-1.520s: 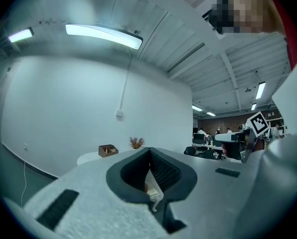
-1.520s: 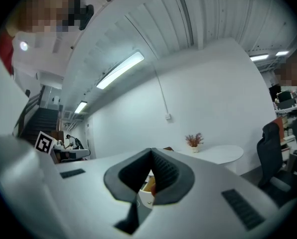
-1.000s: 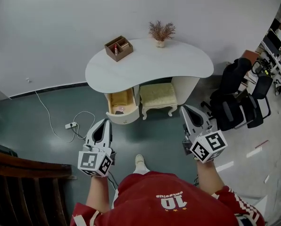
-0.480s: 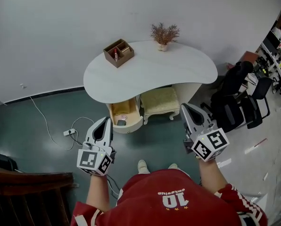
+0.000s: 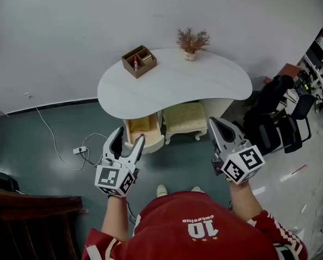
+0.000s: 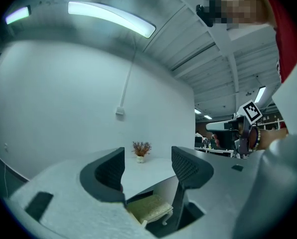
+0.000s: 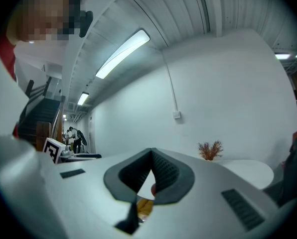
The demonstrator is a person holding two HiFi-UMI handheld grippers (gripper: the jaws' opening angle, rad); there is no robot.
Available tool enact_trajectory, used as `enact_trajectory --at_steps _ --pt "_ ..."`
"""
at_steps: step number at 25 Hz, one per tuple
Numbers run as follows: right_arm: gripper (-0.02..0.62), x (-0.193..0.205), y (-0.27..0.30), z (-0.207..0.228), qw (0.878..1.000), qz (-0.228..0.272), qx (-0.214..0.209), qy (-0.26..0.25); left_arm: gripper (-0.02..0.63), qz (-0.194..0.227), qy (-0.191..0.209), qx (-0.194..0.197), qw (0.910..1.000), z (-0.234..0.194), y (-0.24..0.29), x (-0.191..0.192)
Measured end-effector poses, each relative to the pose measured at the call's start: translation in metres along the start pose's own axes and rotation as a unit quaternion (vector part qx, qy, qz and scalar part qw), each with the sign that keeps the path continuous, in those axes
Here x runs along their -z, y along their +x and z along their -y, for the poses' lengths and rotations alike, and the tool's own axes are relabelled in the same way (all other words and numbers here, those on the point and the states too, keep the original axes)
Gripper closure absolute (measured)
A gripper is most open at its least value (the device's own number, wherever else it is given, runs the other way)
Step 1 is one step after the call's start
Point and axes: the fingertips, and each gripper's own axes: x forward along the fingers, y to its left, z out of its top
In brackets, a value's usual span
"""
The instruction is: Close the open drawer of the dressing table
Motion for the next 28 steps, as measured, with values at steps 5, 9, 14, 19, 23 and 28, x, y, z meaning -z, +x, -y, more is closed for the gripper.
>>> enact_trajectory --at_steps 5,9,14,19,23,28 --pt "0.591 0.013 0.011 -0.007 1.0 -0.013 -0.007 0.002 0.339 -0.053 -0.03 0.011 0.9981 -0.005 0.0 0.046" --pt "0.591 0.036 0.019 -0.009 0.999 -0.034 -0.008 0.011 0.351 -0.09 -0.051 0.006 0.9946 -0.013 0.0 0.096" --pt "0.591 0.068 0.026 -0.013 0.998 -0.064 -0.001 0.02 0.35 -0.122 -0.067 -0.009 0.9902 -0.016 -0.006 0.156" --pt "0.591 0.084 0.042 -0.016 0.997 -0.077 0.003 0.014 0.35 -0.141 -0.089 -0.023 0.9858 -0.017 -0.009 0.201" --pt "0.591 0.098 0.053 -0.023 0.996 -0.085 0.008 0.023 0.35 -0.149 -0.107 -0.022 0.9827 -0.023 -0.01 0.221" --pt "0.591 0.118 0.052 -0.026 0.993 -0.11 0.004 0.033 0.354 -0.175 -0.133 -0.038 0.9749 -0.027 -0.008 0.256"
